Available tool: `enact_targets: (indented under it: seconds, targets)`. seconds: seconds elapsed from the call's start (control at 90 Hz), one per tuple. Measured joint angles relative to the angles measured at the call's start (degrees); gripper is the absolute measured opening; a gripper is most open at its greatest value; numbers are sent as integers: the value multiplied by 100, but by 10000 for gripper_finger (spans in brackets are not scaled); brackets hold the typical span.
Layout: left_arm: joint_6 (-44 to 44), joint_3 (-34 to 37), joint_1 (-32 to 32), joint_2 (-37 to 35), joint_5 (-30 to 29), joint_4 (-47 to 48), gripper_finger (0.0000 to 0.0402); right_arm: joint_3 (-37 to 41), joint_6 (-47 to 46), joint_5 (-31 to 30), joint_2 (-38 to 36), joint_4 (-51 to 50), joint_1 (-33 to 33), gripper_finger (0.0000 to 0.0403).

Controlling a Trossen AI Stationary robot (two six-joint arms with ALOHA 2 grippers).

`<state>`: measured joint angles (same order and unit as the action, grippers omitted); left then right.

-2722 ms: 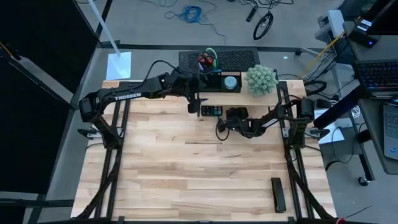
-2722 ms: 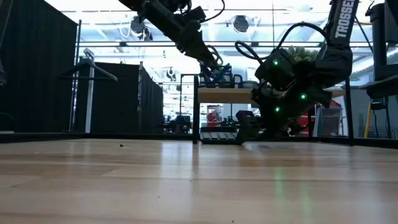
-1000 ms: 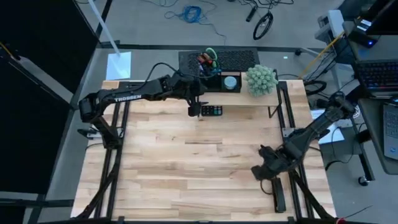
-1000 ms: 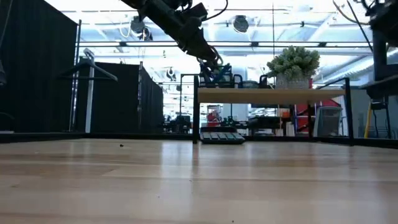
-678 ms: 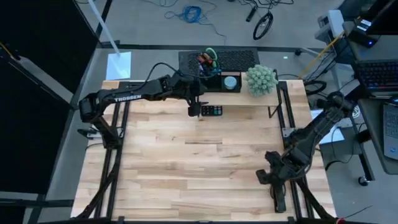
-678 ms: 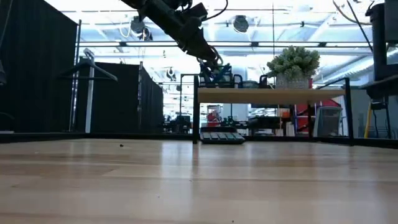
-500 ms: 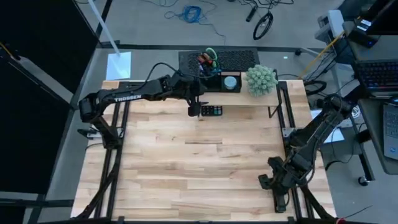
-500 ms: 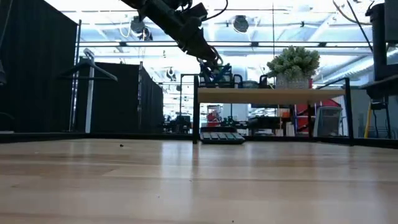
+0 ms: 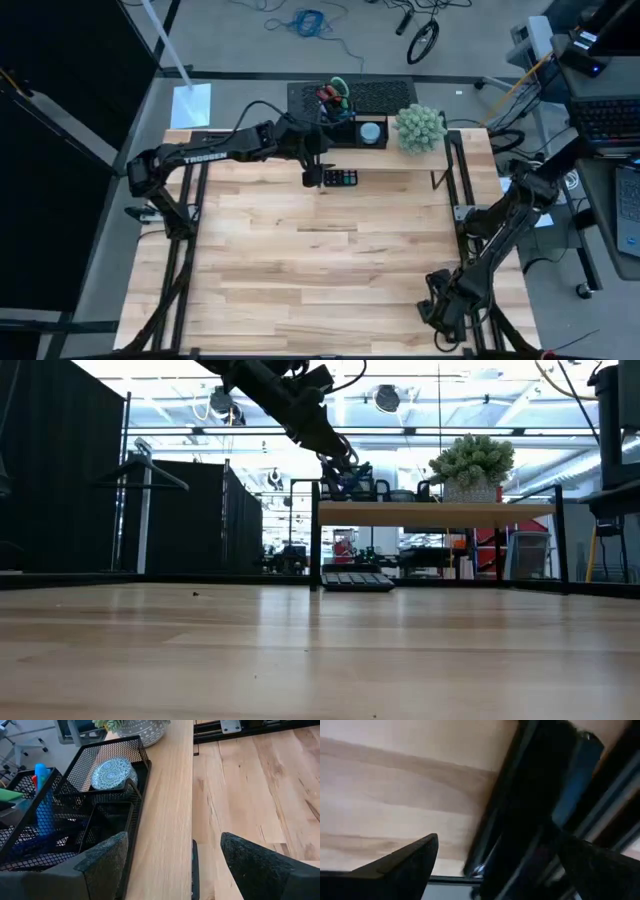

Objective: Pick and place office supplies into organizer
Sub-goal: Put the black stapler under the wooden shelf

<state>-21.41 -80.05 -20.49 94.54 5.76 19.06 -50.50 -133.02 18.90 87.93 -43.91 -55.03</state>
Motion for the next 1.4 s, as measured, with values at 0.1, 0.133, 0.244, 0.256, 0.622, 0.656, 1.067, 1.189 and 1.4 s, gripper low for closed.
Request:
enact_targets:
  seconds: [0.1,0.133,0.244,0.256,0.622,0.656,1.067,1.189,1.4]
  targets:
    - [0,0,27,0,0,11,309,-2,-91,-22,-13,-12,-52,384]
    - [-2,0,28,0,0,10,309,-2,-97,-20,-19,-10,-52,384]
    - [-7,0,50,0,2,-14,309,-2,-92,-33,-24,6,-52,384]
    - [-5,0,52,0,2,-16,309,-2,-90,-33,-24,7,-52,384]
    - [-35,0,55,0,2,-12,309,7,-60,385,-44,35,52,384]
    - [-35,0,55,0,2,-12,309,7,-62,399,-49,25,51,384]
    - [-42,0,55,0,2,-6,309,2,-93,-15,-71,279,56,384]
    - [-42,0,55,0,2,-3,309,2,-90,-45,-71,313,56,384]
    - [-44,0,55,0,2,0,309,-1,42,-150,-65,592,62,384]
